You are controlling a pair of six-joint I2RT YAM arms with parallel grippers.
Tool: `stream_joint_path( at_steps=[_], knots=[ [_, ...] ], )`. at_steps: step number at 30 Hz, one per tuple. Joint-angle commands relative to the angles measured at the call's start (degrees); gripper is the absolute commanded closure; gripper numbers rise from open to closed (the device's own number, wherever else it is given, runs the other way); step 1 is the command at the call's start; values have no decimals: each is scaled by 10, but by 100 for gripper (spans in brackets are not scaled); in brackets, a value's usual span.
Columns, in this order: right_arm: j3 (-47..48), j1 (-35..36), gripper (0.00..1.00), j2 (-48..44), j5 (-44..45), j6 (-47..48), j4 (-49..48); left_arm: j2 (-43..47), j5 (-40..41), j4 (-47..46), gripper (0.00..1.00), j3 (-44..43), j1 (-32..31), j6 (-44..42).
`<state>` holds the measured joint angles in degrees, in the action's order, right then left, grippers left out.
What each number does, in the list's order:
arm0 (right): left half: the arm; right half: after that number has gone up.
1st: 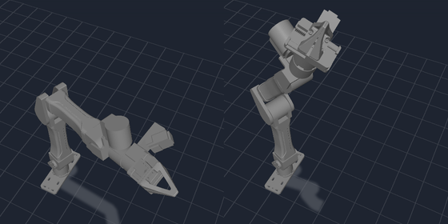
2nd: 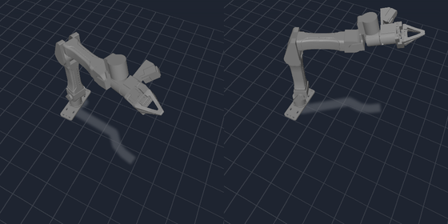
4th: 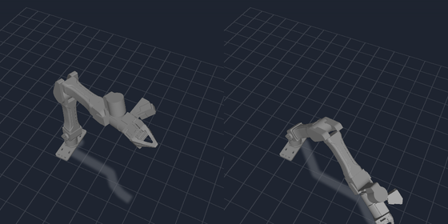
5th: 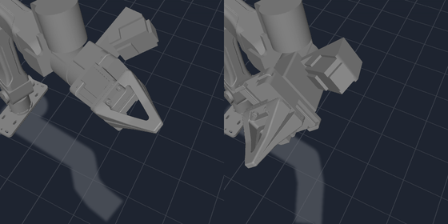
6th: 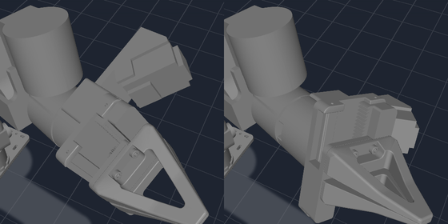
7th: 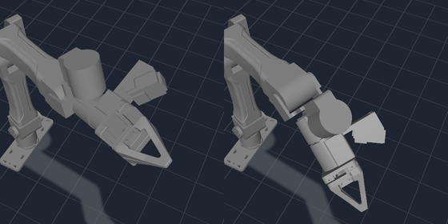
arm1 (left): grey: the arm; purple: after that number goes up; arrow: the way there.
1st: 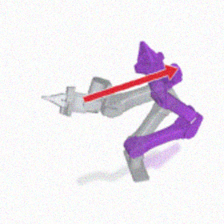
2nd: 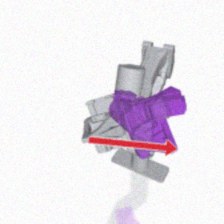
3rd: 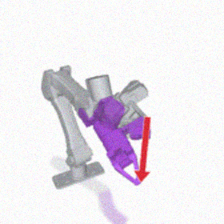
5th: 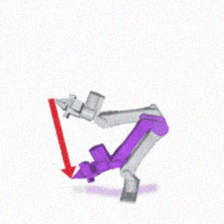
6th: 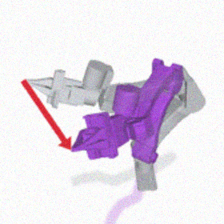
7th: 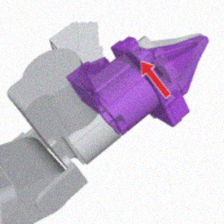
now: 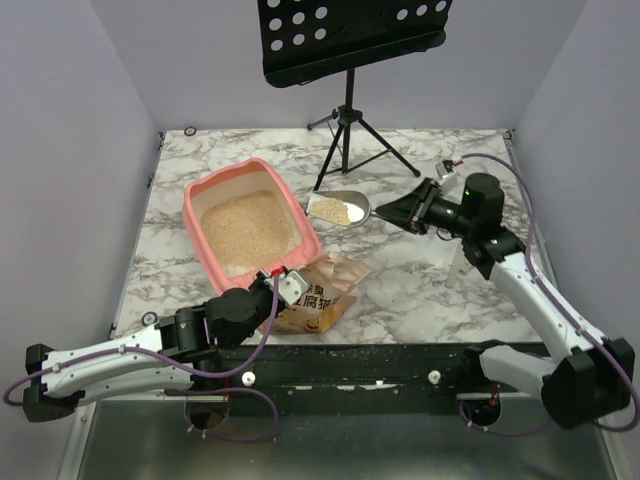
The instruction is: Fill the litter box with clean litter
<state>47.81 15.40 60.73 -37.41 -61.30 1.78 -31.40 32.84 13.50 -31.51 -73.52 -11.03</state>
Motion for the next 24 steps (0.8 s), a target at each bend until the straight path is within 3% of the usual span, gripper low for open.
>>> stream_joint_path(
  at_steps=[1, 6, 13, 24],
  knots=[
    [66, 44, 99, 89, -28, 50, -61, 5, -1, -5, 100, -28, 0, 7],
    [140, 62, 99, 185, -30, 105, -43, 6, 8, -6, 100, -27, 0, 3],
    [291, 111, 99, 293, -11, 223, 82, 0, 20, -1, 100, -30, 0, 1],
    [401, 194, 99, 402, 61, 331, 161, 6, 24, 3, 100, -34, 1, 4]
  ],
)
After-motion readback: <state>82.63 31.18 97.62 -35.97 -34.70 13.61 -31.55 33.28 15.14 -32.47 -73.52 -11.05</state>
